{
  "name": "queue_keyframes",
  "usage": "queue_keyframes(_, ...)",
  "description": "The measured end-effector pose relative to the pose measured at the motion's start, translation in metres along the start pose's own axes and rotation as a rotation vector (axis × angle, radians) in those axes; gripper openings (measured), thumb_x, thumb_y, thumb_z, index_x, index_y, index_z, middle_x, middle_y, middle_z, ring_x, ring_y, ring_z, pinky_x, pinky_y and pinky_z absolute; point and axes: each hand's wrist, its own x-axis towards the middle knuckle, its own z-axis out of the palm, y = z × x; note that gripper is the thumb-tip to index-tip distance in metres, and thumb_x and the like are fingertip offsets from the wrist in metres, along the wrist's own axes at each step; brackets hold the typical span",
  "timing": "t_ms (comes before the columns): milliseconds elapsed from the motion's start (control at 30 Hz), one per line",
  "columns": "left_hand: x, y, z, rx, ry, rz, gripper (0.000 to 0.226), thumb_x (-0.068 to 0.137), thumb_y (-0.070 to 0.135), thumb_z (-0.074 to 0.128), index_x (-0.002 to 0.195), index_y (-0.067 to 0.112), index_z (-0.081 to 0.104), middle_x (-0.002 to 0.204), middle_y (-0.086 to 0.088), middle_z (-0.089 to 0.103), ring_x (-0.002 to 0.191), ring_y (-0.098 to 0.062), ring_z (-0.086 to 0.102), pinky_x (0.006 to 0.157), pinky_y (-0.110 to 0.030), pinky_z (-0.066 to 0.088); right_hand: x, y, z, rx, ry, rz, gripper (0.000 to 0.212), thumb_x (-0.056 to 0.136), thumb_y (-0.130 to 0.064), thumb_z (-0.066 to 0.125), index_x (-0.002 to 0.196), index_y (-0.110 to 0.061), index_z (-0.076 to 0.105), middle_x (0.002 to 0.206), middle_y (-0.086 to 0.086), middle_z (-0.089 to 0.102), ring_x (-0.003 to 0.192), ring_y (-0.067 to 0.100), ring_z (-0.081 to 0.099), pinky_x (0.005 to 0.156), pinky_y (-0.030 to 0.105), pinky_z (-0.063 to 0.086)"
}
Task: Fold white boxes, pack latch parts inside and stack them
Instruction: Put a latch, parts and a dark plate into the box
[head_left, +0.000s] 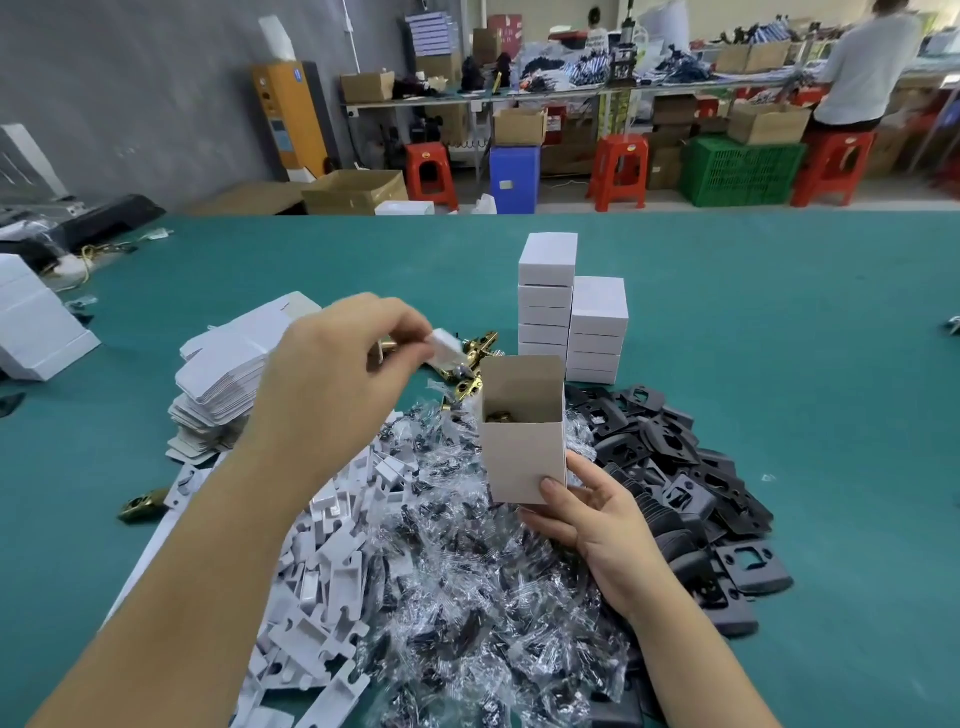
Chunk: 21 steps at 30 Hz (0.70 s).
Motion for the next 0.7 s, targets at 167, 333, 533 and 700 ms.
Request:
queue_keyframes(167, 0.007, 0.033, 0.016, -0.079, -0.145, 0.012, 0.007, 0.091, 0.014, 0.074, 0.096, 0.020, 0.077, 0.082, 0.012, 0.069, 0.070, -0.005, 0.058, 0.071, -0.029, 0.050, 0.001, 0.000, 0.000, -0.002, 0.003, 0.002, 0.068, 0.060, -0.041, 0.099, 0.122, -0.031, 0.074, 0.119, 0.017, 0.074, 0.107, 0.037, 0.073, 0.082, 0.037, 0.063)
queue_keyframes(333, 0.010, 0.039, 0.042, 0.092, -0.307, -0.018, 0.015, 0.100, 0.024, 0.062, 0.107, 0.026, 0.075, 0.101, 0.006, 0.073, 0.096, -0.022, 0.065, 0.083, -0.042, 0.051, 0.001, 0.001, -0.001, 0.008, -0.003, -0.010, 0.049, 0.078, -0.026, 0.087, 0.124, -0.030, 0.073, 0.120, 0.018, 0.074, 0.109, 0.039, 0.072, 0.083, 0.037, 0.063)
queue_keyframes(533, 0.018, 0.049, 0.057, 0.288, -0.524, -0.062, 0.025, 0.105, 0.030, 0.052, 0.115, 0.041, 0.072, 0.111, 0.014, 0.073, 0.106, -0.015, 0.062, 0.086, -0.032, 0.052, 0.000, 0.000, 0.000, -0.018, -0.012, -0.010, 0.045, 0.080, -0.025, 0.084, 0.123, -0.033, 0.073, 0.119, 0.017, 0.074, 0.107, 0.036, 0.073, 0.084, 0.036, 0.062)
queue_keyframes(700, 0.032, 0.054, 0.062, 0.402, -0.690, -0.053, 0.034, 0.106, 0.027, 0.048, 0.118, 0.050, 0.069, 0.114, 0.012, 0.072, 0.108, -0.021, 0.063, 0.084, -0.035, 0.055, 0.002, 0.003, -0.002, -0.016, -0.007, -0.005, 0.061, 0.072, -0.035, 0.090, 0.128, -0.028, 0.069, 0.118, 0.017, 0.075, 0.108, 0.036, 0.073, 0.083, 0.035, 0.063)
